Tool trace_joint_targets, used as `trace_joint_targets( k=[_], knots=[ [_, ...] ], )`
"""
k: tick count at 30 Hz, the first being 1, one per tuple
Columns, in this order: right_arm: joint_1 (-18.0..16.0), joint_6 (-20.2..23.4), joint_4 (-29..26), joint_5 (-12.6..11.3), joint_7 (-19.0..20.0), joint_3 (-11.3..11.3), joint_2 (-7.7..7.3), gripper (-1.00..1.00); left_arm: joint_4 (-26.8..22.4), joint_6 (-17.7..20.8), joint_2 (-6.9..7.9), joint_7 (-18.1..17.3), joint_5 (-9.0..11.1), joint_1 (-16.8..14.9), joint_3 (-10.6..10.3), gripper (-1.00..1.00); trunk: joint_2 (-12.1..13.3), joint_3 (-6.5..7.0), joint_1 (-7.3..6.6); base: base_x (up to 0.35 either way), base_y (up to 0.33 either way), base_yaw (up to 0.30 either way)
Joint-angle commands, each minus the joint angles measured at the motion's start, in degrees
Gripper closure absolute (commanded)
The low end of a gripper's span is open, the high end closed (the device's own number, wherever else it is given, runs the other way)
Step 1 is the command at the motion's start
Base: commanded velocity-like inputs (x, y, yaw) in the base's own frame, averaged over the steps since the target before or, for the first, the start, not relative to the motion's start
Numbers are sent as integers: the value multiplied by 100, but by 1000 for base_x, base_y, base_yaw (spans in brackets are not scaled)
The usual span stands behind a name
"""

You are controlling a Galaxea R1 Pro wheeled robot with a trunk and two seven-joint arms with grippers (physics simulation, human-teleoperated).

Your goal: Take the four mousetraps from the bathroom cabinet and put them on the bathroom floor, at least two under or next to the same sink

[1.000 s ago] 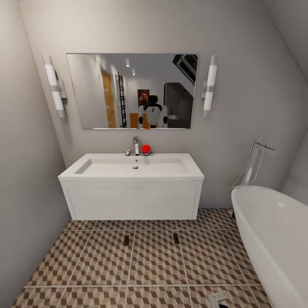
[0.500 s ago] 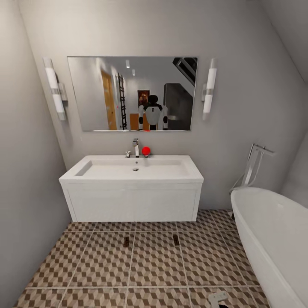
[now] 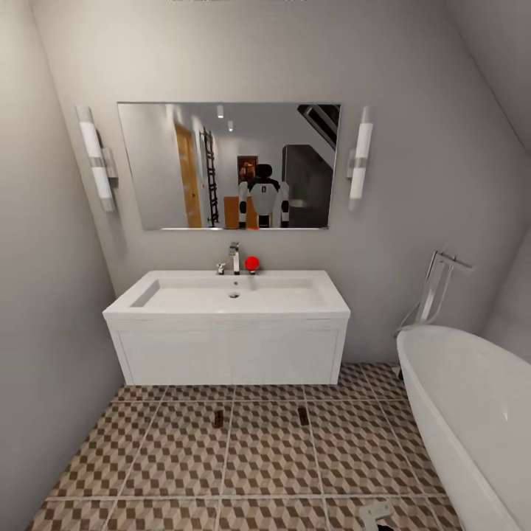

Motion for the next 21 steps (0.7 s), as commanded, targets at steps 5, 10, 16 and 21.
trace_joint_targets(
  k=[5,10,16,21],
  knots=[
    [-9,-40,24,31,10,-30,-3,-100,19,-28,-3,8,34,-8,-48,-100,197,84,-110,0,0,0],
    [-10,-40,24,31,10,-30,-3,-100,19,-28,-3,3,34,-8,-48,-100,398,173,-220,0,0,0],
    [-10,-40,24,31,10,-30,-3,-100,19,-28,-3,3,34,-8,-48,-100,638,281,-352,0,0,0],
    [-10,-40,24,31,10,-30,-3,-100,19,-28,-3,4,34,-8,-48,-100,839,371,-462,0,0,0]
  ],
)
